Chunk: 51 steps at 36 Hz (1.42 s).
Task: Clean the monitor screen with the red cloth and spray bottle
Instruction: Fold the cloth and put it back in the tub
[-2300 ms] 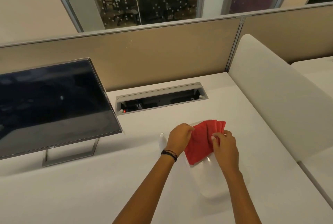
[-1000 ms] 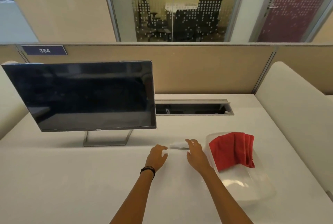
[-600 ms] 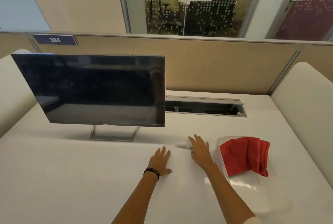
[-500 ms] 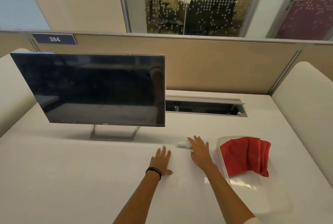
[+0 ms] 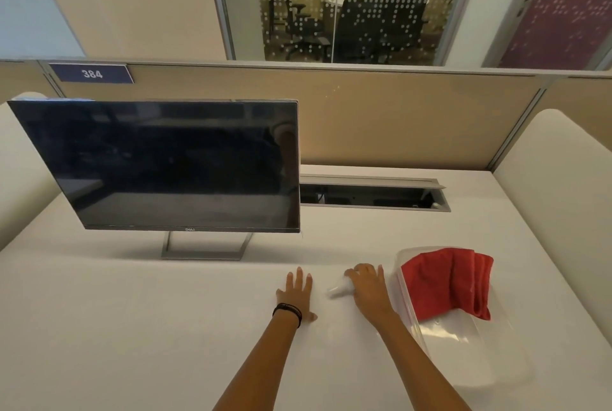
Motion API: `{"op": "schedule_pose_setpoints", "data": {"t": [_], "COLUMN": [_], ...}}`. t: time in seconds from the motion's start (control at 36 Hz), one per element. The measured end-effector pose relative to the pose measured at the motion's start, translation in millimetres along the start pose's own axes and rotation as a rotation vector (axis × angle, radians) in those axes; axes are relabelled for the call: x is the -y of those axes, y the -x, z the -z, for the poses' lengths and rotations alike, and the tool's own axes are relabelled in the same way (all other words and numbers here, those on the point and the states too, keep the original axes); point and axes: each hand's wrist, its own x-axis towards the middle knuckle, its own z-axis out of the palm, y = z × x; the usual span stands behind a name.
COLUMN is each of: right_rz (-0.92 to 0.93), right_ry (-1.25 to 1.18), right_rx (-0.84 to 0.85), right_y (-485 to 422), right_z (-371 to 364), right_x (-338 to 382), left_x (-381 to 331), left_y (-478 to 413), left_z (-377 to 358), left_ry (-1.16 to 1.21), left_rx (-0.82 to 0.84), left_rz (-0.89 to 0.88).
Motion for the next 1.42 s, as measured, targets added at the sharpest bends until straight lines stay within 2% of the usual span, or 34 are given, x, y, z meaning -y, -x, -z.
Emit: {"op": "schedule_pose_setpoints", "data": {"t": [0.11,0.22,0.39,0.47,0.61,0.75,0.81,0.92,1.06,1.25,1.42], "right_rz": [0.023,0.042,-0.008,-0.049,-0.062,-0.253,-0.346,-0.401,-0.464,-0.553,-0.595], "right_ry": [0.036,-0.027,-0.375,-0.564,-0.742,-0.848,-0.862,-0.836,-0.809,-0.767,-0.669], "right_rx": [0.086,0.109,0.047,-0.031,-0.193,-0.498,-0.563,-0.659,-0.643,-0.492,-0.427], "right_y": [9,26,52,65,84,105,112,130,147,157,159], "right_z": [7,14,37,52,84,110,118,122,102,71,55], "right_x": [3,6,15,17,4,-27,-44,-79,-105,-107,-104], "left_x": [-1,-2,-3,-3,-2,-2,-2,0,0,2,4], "left_y": [0,1,3,4,5,3,2,-1,-2,2,14], "left_z": [0,1,2,3,2,2,1,0,0,-1,-2], "left_ry": [-0.024,-0.05,-0.083,-0.074,-0.071,-0.064,-0.062,-0.063,-0.067,-0.098,-0.12], "left_rx": [0.004,0.008,0.002,0.004,0.001,0.005,0.01,0.013,0.016,0.004,-0.006], "left_rz": [0.008,0.012,0.017,0.014,0.004,-0.001,-0.003,-0.003,-0.008,-0.023,-0.056]}}
